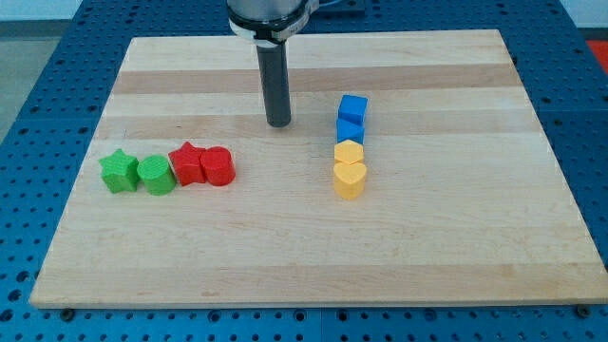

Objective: Slide red star towards bottom left

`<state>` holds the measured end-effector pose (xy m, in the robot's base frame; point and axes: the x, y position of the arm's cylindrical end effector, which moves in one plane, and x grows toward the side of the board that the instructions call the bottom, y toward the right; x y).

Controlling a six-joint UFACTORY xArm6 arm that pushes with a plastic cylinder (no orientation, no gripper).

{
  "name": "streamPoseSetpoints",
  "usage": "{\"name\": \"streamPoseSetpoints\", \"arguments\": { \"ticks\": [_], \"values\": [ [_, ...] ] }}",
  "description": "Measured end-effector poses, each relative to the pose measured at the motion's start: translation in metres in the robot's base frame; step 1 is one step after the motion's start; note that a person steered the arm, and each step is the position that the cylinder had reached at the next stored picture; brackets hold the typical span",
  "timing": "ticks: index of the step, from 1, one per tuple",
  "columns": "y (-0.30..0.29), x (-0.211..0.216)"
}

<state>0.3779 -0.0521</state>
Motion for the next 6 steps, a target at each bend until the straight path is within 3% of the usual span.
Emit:
{"name": "streamPoseSetpoints", "arguments": {
  "ticks": [1, 2, 4, 6],
  "values": [
    [-0.028, 0.0],
    [-0.118, 0.001],
    [-0.168, 0.001],
    [-0.162, 0.016]
  ]
}}
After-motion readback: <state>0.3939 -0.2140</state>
